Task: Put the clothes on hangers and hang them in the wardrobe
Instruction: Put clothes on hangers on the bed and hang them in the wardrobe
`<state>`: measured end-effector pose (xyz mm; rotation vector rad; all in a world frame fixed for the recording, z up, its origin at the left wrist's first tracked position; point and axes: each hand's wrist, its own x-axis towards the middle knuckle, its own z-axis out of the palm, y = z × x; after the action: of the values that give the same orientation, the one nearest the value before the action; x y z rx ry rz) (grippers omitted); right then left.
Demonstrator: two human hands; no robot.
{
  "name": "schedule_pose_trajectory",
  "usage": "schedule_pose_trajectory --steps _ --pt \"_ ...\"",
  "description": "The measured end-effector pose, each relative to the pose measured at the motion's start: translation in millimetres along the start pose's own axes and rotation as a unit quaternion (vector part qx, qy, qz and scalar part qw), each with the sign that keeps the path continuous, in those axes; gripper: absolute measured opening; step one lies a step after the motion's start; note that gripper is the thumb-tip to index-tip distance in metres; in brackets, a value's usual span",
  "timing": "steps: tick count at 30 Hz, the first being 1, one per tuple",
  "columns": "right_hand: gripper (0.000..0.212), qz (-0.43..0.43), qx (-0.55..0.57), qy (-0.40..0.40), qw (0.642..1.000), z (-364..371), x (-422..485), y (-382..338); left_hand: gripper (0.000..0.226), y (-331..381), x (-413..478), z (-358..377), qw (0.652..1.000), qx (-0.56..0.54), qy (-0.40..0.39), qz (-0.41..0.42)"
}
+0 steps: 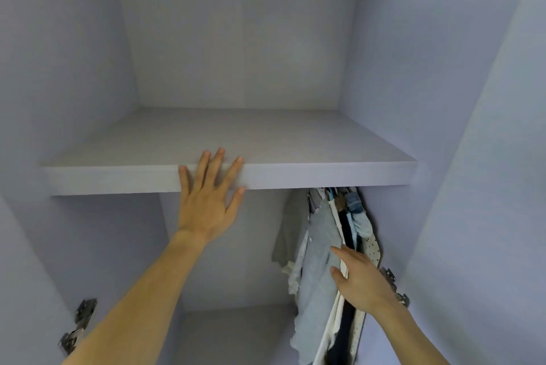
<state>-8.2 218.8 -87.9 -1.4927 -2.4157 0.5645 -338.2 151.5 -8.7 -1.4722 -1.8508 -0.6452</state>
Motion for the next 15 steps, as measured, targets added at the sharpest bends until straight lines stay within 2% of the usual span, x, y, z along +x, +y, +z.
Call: schedule_pose_trajectory --steps 5,7,11,15 --pt "0.063 0.038 -0.006 -0.027 0.999 12 60 4 0.065 -1 4 26 0.997 0.007 0.072 -0.003" --pt "0.057 0.054 -0.013 0.002 0.998 17 79 4 0.066 -5 6 36 0.993 0.025 0.119 0.002" --pt "0.031 0.087 -0.006 0.049 0.995 29 112 5 0.064 -9 9 49 0.982 0.038 0.187 0.013" --pt "0.035 0.092 0.02 0.071 0.993 38 139 -2 0.062 -8 11 54 0.978 0.045 0.201 0.015"
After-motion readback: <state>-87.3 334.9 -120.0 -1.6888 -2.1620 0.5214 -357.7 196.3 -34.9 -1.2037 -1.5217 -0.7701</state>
